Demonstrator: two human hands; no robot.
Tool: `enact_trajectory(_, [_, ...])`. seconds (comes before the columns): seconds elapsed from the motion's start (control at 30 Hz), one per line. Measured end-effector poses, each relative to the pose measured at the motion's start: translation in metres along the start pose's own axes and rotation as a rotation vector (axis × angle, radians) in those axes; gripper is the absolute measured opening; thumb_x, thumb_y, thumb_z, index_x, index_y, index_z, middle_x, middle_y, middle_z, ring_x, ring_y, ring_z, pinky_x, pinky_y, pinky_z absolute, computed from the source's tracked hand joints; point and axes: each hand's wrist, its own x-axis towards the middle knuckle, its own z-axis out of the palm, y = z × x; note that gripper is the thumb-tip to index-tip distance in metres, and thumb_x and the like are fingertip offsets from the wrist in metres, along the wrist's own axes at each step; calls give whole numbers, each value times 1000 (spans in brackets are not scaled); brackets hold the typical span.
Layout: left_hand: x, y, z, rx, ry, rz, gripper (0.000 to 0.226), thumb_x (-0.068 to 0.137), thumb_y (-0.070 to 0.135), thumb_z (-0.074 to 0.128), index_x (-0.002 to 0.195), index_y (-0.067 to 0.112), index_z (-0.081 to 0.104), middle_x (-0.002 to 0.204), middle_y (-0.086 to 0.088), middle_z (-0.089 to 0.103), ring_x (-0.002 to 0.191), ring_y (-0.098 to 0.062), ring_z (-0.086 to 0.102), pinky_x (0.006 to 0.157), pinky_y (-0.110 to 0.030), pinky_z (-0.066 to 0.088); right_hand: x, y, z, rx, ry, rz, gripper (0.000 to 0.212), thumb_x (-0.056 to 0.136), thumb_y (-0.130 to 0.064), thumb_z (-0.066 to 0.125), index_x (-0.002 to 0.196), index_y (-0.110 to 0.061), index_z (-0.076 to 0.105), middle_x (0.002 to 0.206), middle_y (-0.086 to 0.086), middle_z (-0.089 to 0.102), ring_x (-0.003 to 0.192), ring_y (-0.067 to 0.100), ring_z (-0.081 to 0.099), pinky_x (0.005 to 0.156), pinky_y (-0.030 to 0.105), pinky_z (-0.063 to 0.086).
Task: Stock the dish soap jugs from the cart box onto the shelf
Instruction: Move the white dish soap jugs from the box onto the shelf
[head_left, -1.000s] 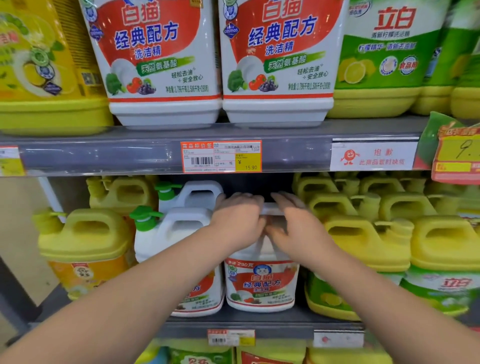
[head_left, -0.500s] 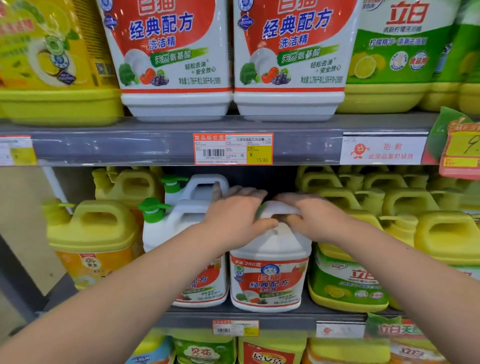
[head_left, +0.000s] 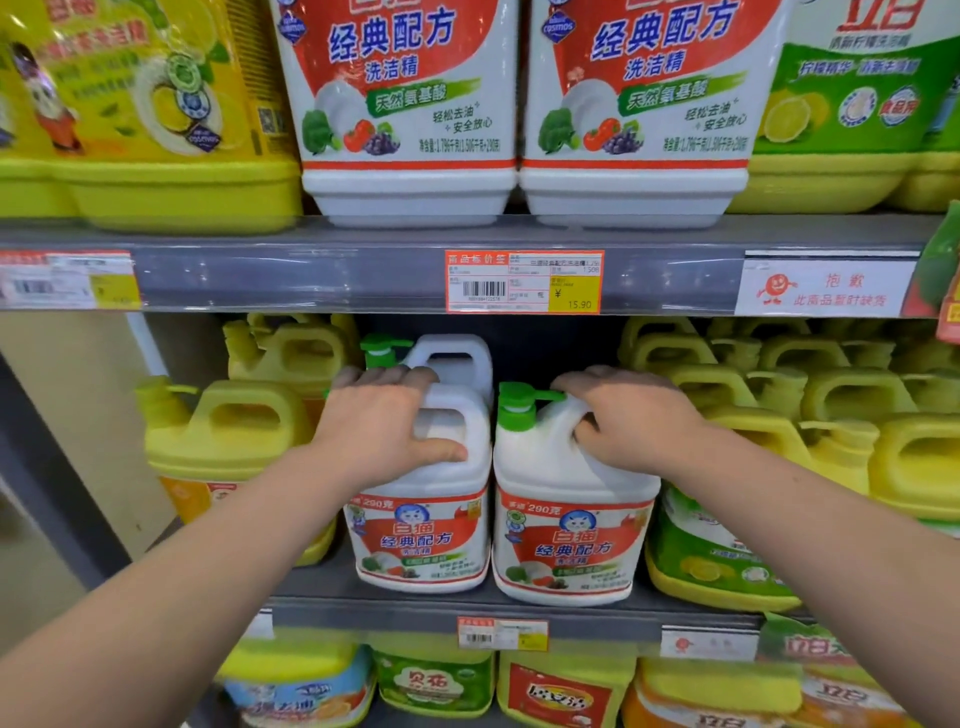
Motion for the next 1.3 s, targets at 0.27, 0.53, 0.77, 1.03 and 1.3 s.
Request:
enact_trajectory(0.27, [3,5,4,4,22,-2,78,63,79,53,121,27,48,126,-2,58,118,-23,51,93,-36,31,0,6,5,-72,38,0,53,84,-24,45,136,-33,43,129,-1,55,108,26,57,66,26,37])
enact_trajectory(0.53, [-2,7,4,34,35,35,80,65,78,49,124,25,46,128,-3,57,117,-24,51,95,-39,32,0,2,8,-87,53,70,49,80,-23,48,128,-33,49,117,1,60,100,28,61,64,27,38])
enact_trajectory(0.77, [-2,6,6,33,41,33,83,66,79,48,129,25,42,131,-3,55,119,-24,51,96,-40,32,-2,2,5,-46,38,60,47,81,-21,48,127,-31,51,118,1,60,101,27,60,72,30,47])
enact_trajectory(1.03, [-9,-5,1,-33,63,141,107,63,71,64,148,30,14,150,-2,31,136,-27,32,113,-50,13,-4,-7,-9,93,-49,107,71,78,-22,51,144,-35,28,148,-3,35,131,29,38,109,46,26])
enact_trajectory(1.3, [-16,-18,4,34,-4,92,114,56,81,58,147,30,13,148,0,35,136,-24,26,111,-52,14,-2,-14,-18,117,-174,-1,73,82,-33,54,147,-35,22,152,1,32,138,27,31,113,46,25])
